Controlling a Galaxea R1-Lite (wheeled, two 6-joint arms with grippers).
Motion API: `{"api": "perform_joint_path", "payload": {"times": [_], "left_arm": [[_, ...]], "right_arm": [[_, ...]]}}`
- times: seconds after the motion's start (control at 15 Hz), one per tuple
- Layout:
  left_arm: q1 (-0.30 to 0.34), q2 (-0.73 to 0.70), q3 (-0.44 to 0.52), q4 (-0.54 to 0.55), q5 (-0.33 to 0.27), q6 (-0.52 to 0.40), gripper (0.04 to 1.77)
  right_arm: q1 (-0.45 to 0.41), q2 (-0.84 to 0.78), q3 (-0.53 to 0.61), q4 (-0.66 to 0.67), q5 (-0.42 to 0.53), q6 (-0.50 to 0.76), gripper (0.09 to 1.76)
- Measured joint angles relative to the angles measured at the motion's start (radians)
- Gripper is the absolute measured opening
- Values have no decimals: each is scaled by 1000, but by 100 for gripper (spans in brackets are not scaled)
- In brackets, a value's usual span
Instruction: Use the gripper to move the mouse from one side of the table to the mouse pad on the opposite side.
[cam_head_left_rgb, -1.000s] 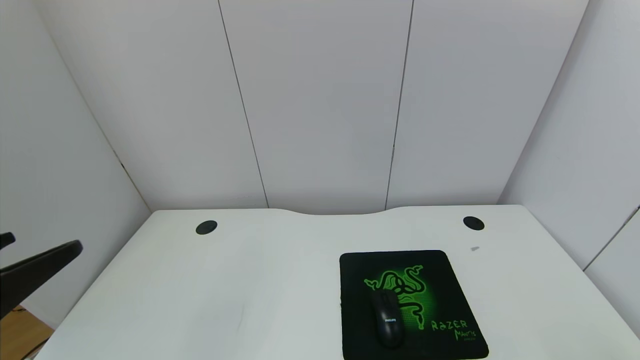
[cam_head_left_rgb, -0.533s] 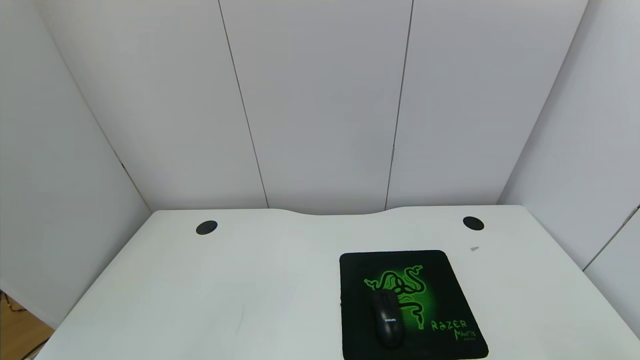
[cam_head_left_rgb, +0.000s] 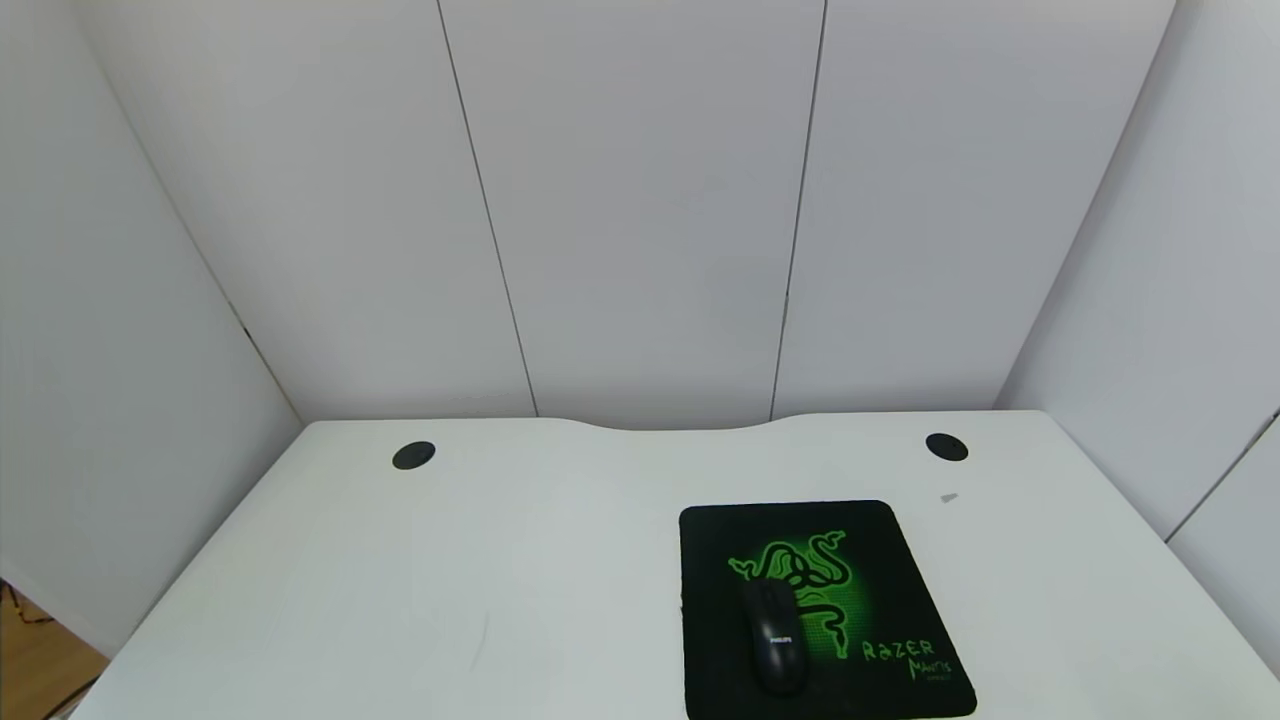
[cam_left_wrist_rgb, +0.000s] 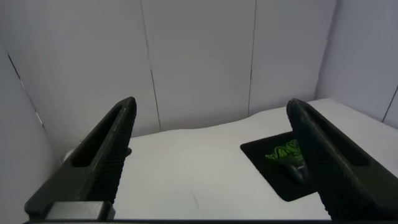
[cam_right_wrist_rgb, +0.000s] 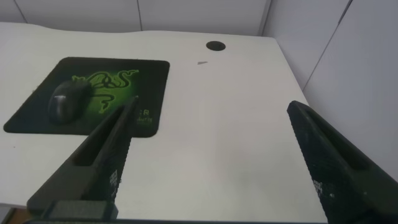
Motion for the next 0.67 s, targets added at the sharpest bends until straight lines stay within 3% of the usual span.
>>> {"api": "perform_joint_path", "payload": {"times": [0.07,0.2,0.33,0.67], "left_arm": [[-3,-40,6,1,8,0,172],[-8,-99,36,-22,92,2,172],[-9,-128,89,-60,139,10,172],[-9,-146,341,-211,245,35,172]], "right_arm": [[0,0,0,0,0,0,171],[0,0,0,0,0,0,171],[0,0,0,0,0,0,171],[0,0,0,0,0,-3,171]]}}
